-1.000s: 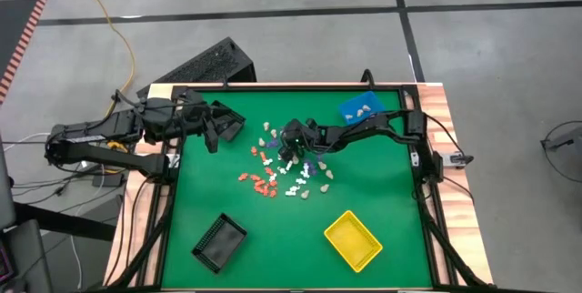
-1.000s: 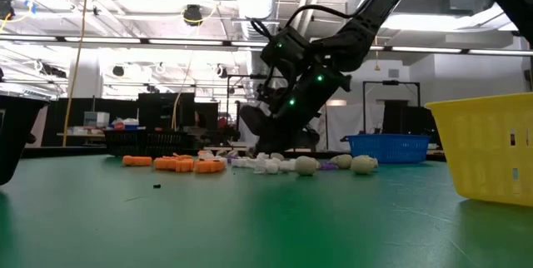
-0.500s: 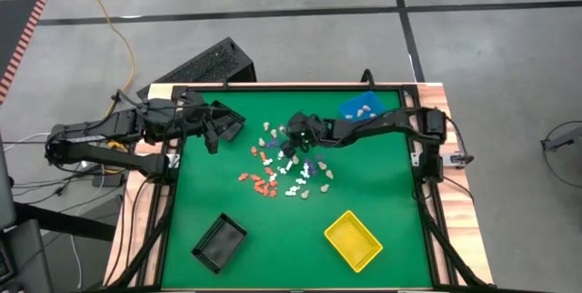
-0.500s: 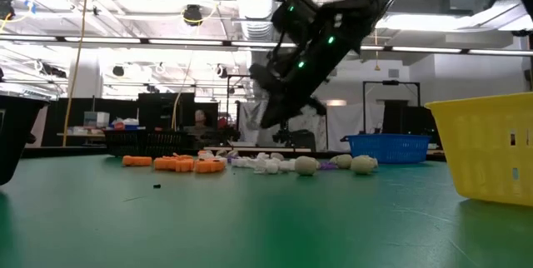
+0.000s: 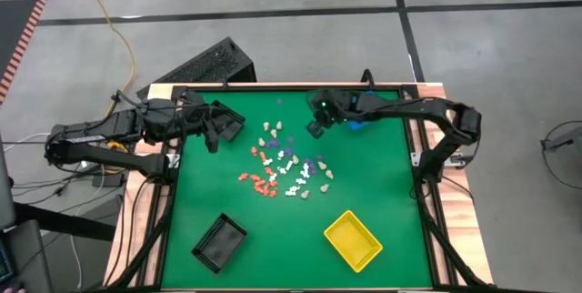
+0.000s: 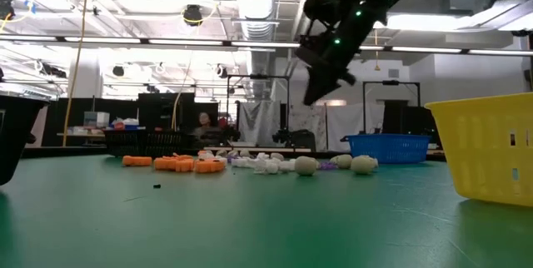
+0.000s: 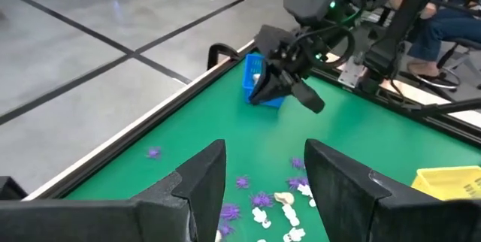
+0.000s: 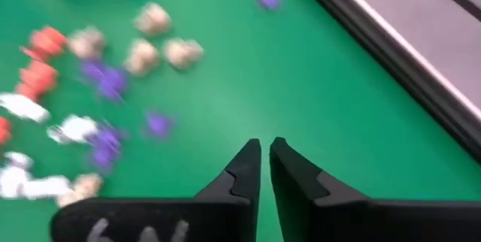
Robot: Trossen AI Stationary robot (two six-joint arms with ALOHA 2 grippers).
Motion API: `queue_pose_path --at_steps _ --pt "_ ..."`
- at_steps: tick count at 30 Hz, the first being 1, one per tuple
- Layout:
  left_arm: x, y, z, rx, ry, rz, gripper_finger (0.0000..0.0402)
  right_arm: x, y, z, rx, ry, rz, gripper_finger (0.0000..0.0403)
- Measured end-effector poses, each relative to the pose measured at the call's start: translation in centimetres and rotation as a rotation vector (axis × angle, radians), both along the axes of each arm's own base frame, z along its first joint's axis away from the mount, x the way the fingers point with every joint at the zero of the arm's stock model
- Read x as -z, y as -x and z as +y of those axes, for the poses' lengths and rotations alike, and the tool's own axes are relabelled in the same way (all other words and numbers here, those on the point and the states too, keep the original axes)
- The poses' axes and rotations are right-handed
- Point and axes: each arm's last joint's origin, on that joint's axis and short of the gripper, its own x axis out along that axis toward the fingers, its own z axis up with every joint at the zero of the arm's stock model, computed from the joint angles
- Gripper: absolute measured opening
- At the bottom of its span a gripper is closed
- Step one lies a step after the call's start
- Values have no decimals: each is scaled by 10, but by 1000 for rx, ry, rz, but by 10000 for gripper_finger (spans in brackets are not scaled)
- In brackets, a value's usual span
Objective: Sort Halloween decoration
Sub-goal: Put the skull toy into the blue basket
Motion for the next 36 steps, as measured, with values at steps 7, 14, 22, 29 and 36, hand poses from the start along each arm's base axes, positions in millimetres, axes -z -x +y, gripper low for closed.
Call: queue_pose_path --at_steps 7,14,22,29,36 --pt "0 0 0 -11 -18 8 172 38 -47 -16 -42 -71 -241 145" --pt "0 0 1 -14 -28 15 172 80 -97 -14 -93 -88 -234 247" --pt "3 1 1 -19 -21 40 172 87 -116 -23 1 -28 -202 249" --pt "3 2 0 -17 -17 47 172 92 -115 -15 36 -64 -148 234" --pt "4 2 0 -16 -16 52 172 94 -113 -16 126 -60 -131 232"
